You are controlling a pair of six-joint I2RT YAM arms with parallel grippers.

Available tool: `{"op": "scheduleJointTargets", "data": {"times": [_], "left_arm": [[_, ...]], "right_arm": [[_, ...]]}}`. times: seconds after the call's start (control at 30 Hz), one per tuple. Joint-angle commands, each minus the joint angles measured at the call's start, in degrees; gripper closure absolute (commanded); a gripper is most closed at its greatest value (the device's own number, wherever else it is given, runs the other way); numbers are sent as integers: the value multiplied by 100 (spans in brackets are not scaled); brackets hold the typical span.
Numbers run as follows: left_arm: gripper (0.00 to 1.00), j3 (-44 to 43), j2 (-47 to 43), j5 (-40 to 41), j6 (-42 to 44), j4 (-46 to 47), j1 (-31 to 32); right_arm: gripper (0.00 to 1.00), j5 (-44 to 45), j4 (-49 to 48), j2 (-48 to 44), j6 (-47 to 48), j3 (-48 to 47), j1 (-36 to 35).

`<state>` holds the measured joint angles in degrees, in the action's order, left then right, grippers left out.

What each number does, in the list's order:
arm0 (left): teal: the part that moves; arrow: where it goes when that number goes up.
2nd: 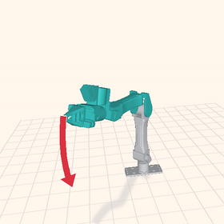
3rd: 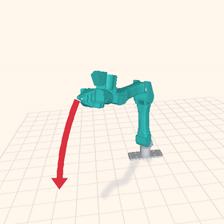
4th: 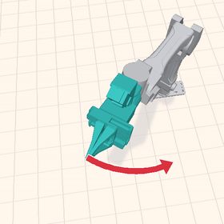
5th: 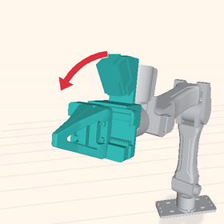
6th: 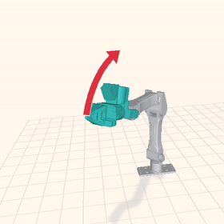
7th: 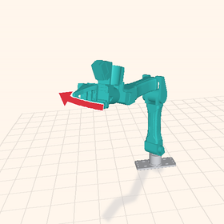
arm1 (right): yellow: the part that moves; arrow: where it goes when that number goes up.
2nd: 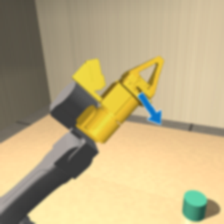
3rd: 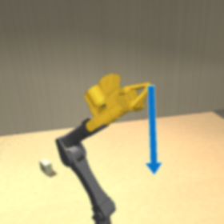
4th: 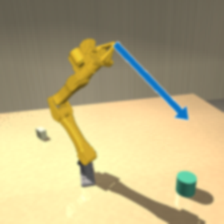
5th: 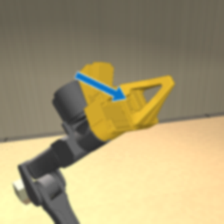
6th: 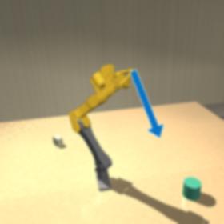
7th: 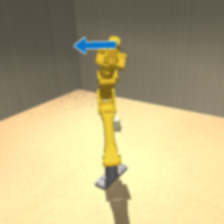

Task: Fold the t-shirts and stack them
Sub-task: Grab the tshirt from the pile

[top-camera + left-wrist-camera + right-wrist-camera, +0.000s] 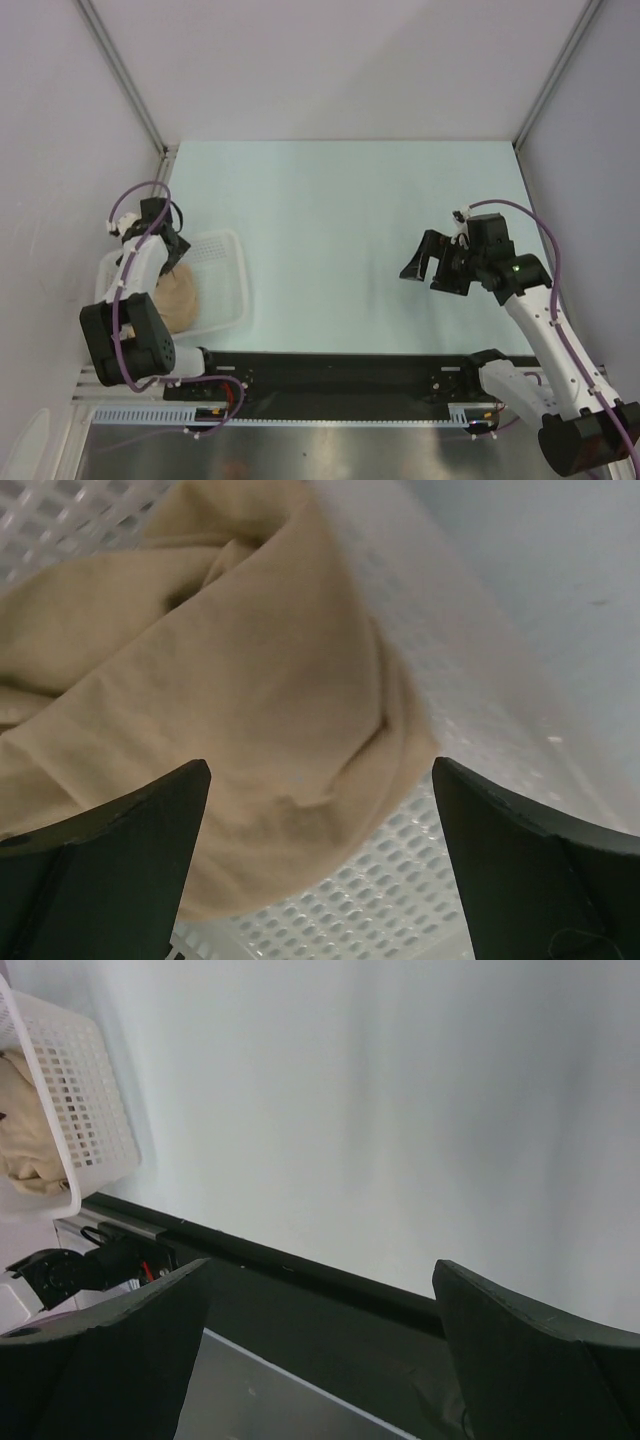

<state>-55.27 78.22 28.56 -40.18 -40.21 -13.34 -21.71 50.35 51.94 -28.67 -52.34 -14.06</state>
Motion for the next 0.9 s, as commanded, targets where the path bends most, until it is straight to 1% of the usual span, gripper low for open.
{"op": "scheduleJointTargets", "data": {"times": [0.0, 0.03, 0.13, 0.2, 0.27, 0.3, 0.33, 0.37, 0.43, 0.47, 0.5, 0.53, 0.6, 0.67, 0.73, 0.77, 0.8, 0.83, 0.87], "left_arm": [[0, 383, -8, 344, -691, -540, -343], [0, 446, -8, 309, -988, -593, -449], [0, 727, -43, 19, -1219, -462, -853], [2, 763, 35, 97, -1421, -654, -942], [3, 903, 36, 63, -1493, -516, -959], [7, 1086, 45, 28, -1458, -288, -1003], [15, 1175, 62, -138, -1361, -156, -1047], [35, 1246, 71, -227, -1300, -50, -1100], [53, 1282, 36, -402, -1080, 92, -1205], [72, 1238, -16, -490, -940, 109, -1206], [83, 1133, -104, -500, -791, 92, -1197], [100, 1062, -366, -483, -815, 5, -1197], [100, 843, -735, -605, -859, -189, -1136], [100, 658, -1438, -615, -1113, -451, -900], [100, 325, -2017, -518, -1684, -882, -355], [100, 167, -2143, -492, -1868, -1049, -136], [100, -87, -2283, -570, -2157, -1173, 223], [99, -194, -2458, -640, -2239, -1122, 384], [100, -317, -2730, -728, -2292, -912, 716]], "right_arm": [[0, -17, 98, 61, 212, -233, -17], [0, -52, 72, 70, 204, -242, -17], [0, -61, 98, 123, 203, -286, -9], [0, -44, 98, 123, 204, -295, 0], [0, -70, 98, 123, 169, -286, 9], [0, -113, 89, 123, 151, -286, 9], [0, -140, 115, 132, 125, -286, 9], [0, -166, 133, 132, 124, -286, 18], [0, -158, 203, 114, 115, -295, 9], [0, -149, 238, 88, 107, -295, 18], [0, -158, 247, 79, 89, -295, 27], [0, -166, 265, 36, 63, -269, 27], [0, -245, 248, 9, 2, -216, 9], [0, -280, 247, 0, -16, -154, 18], [0, -307, 344, 53, 10, -180, 9], [0, -307, 370, 105, 19, -207, -8], [0, -272, 405, 105, 36, -224, -35], [0, -246, 449, 123, 71, -242, -52], [0, -228, 450, 140, 72, -294, -79]]}}
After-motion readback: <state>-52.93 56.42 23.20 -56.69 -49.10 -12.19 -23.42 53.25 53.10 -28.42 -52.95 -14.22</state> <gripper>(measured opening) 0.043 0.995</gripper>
